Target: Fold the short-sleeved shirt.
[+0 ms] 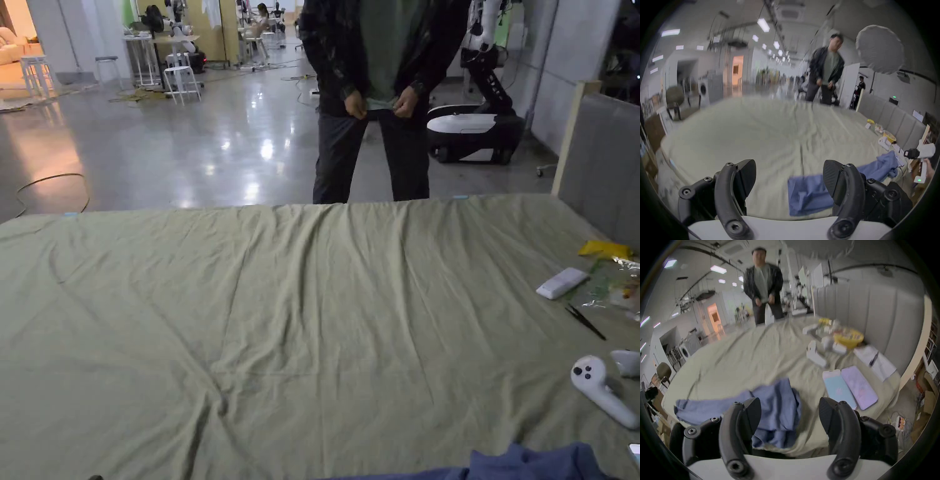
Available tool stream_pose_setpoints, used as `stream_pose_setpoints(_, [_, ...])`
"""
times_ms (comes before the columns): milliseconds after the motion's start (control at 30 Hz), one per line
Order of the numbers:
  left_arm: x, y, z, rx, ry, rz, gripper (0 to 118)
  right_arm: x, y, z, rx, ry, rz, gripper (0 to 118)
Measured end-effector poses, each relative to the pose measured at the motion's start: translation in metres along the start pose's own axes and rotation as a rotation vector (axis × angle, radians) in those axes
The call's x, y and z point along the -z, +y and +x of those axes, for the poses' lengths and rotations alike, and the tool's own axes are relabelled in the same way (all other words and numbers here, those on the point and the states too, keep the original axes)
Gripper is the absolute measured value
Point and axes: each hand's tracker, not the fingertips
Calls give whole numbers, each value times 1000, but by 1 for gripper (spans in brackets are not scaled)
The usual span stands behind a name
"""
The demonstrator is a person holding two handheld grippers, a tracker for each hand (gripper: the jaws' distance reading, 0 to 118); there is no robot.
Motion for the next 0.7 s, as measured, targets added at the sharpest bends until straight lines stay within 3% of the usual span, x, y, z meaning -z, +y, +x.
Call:
stream_pose_setpoints(167, [-60, 45, 44, 85, -16, 204, 85, -68, 36, -52, -10, 98, 257, 77])
stream_pose_setpoints(333, [-95, 54, 91, 176, -14, 349, 77, -111, 56, -107, -118, 187, 428, 76])
stream_pose_setpoints(400, [-106, 53, 103, 193, -13, 368, 55, -122, 58, -120, -172, 227, 466, 62])
stream_pose_setpoints(433, [-110, 53, 107, 200, -19, 361, 36, -125, 59, -126, -210, 247, 480, 47])
stream_pose_setpoints(467, [-111, 54, 108, 204, -24, 348, 7, -127, 59, -131, -212, 258, 453, 21])
stream_pose_setpoints(500, [-113, 52, 111, 202, -22, 348, 4, -129, 56, -136, -199, 247, 444, 7])
stream_pose_setpoints(533, [-115, 49, 111, 197, -23, 352, 1, -131, 55, -140, -222, 237, 467, 3])
stream_pose_setpoints(633, [-118, 52, 105, 133, -80, 319, 0, -128, 50, -145, -208, 270, 414, 0])
stream_pose_setpoints(700, [-119, 52, 102, 130, -95, 322, 0, -132, 51, -148, -264, 244, 487, 0])
